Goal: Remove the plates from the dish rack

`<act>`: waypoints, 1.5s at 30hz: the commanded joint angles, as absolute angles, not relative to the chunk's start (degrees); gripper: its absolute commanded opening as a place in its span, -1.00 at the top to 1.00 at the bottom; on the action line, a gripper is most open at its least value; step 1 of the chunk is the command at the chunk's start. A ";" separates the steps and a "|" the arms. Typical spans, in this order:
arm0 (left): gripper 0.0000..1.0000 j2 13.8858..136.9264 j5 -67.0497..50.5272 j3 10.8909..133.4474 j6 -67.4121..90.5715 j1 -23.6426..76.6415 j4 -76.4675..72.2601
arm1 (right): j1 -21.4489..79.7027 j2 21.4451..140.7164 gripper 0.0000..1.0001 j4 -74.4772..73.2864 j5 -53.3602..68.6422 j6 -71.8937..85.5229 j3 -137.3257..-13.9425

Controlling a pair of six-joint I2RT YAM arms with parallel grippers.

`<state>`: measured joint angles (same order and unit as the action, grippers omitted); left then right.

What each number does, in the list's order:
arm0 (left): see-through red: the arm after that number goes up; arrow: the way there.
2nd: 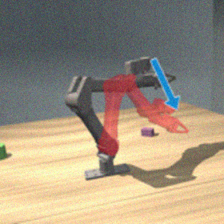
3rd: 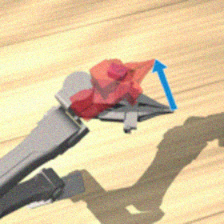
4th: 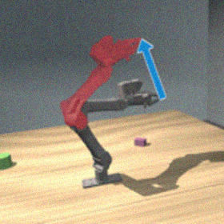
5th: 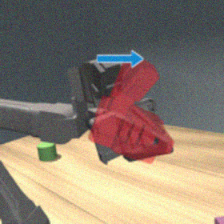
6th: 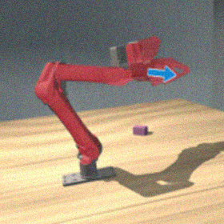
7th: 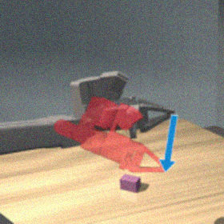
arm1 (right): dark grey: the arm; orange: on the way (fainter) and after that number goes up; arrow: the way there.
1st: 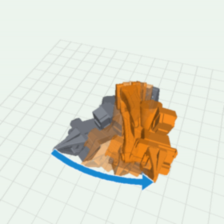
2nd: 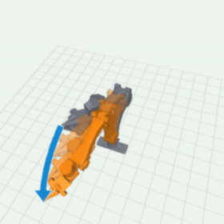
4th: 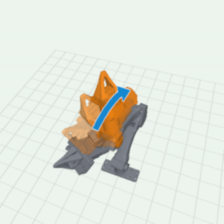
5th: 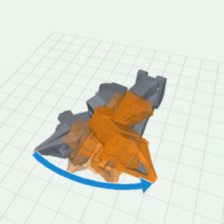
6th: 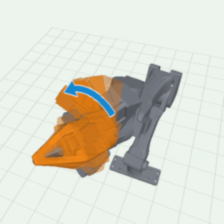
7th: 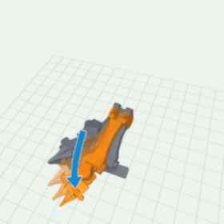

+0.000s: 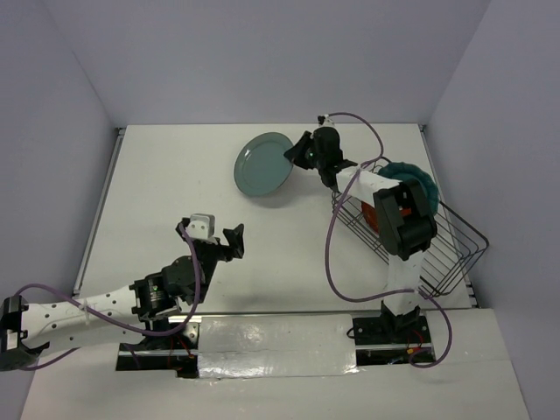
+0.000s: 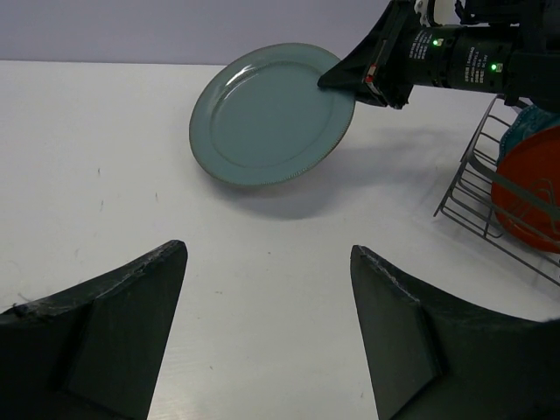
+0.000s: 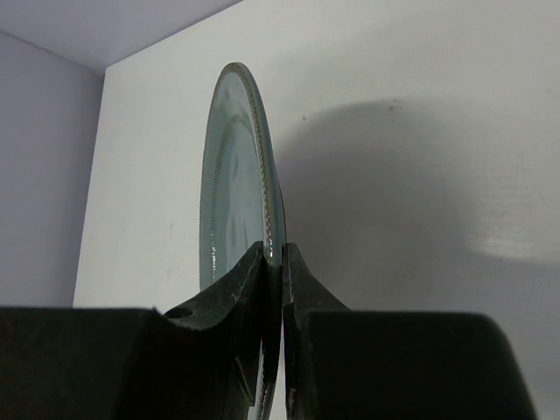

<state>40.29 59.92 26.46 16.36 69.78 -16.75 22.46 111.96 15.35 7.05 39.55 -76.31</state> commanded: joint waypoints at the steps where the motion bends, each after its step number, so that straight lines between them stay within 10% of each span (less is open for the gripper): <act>1: -0.76 39.81 61.35 27.42 15.12 69.70 -19.34 | 21.27 111.27 1.00 27.95 9.22 44.12 -78.13; 15: -0.75 40.96 62.84 28.12 15.29 69.70 -18.63 | 20.48 115.84 0.99 30.94 12.66 44.65 -74.88; 28: -0.74 40.78 62.67 27.77 15.03 69.61 -19.16 | 20.39 118.03 0.18 22.17 11.43 42.02 -77.51; 45: -0.72 42.10 63.98 27.51 14.85 69.70 -19.95 | 20.04 121.73 0.09 3.43 1.41 36.92 -86.13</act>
<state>42.04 62.08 26.48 16.19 69.78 -16.95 20.51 121.40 5.19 3.55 37.76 -83.35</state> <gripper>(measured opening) 0.862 0.457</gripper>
